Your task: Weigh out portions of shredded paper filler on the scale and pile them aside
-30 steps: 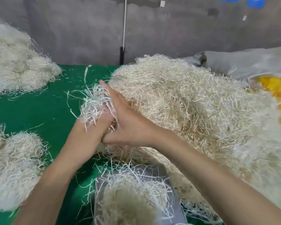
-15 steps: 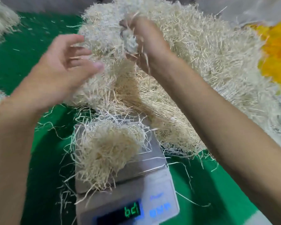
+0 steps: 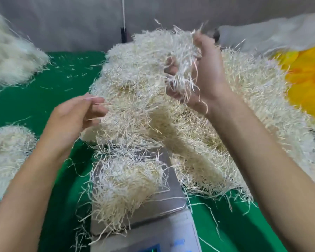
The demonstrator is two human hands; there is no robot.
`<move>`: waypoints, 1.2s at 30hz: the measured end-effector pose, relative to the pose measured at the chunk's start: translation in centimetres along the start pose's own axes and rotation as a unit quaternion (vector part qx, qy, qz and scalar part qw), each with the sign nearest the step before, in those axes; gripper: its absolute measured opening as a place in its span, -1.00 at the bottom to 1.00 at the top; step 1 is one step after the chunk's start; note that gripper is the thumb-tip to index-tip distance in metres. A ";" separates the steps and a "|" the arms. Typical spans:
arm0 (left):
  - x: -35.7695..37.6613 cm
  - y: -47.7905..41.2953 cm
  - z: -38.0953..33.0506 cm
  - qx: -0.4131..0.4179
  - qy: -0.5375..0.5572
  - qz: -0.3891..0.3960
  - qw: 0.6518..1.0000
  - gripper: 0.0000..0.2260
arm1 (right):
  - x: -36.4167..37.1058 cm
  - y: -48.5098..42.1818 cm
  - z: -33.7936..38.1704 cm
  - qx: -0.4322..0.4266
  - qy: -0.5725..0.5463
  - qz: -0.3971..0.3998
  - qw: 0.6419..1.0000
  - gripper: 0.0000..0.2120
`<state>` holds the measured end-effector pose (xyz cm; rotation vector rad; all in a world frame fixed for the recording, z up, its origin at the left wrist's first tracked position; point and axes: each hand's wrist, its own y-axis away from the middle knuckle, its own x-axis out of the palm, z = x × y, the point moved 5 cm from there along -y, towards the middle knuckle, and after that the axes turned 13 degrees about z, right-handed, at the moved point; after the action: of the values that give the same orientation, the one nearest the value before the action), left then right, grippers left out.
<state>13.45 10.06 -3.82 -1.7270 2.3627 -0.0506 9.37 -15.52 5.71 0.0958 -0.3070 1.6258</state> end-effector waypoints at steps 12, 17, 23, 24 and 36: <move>2.4 4.7 -7.6 0.072 0.056 0.040 0.995 -0.52 | 3.8 5.9 0.7 -0.085 0.398 0.201 0.891 -0.90; 5.0 9.3 -2.1 -0.055 -0.245 0.137 0.958 -0.53 | 5.3 7.1 -8.5 0.053 0.497 0.401 0.768 -0.56; 5.5 10.9 1.5 -0.109 -0.253 0.138 0.951 -0.84 | 3.1 8.0 -12.8 0.063 0.478 0.417 0.770 -0.49; 5.6 11.0 1.6 -0.108 -0.251 0.131 0.953 -0.85 | 2.3 7.9 -12.8 0.057 0.462 0.384 0.797 -0.48; 3.7 9.5 -2.6 -0.018 -0.290 0.031 0.957 -0.59 | -1.5 10.2 -9.9 -0.015 0.361 0.251 0.898 -0.38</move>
<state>3.00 9.25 -3.33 -1.4244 1.9796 0.4478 0.63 -14.93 -5.58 -0.6527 0.2454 2.0347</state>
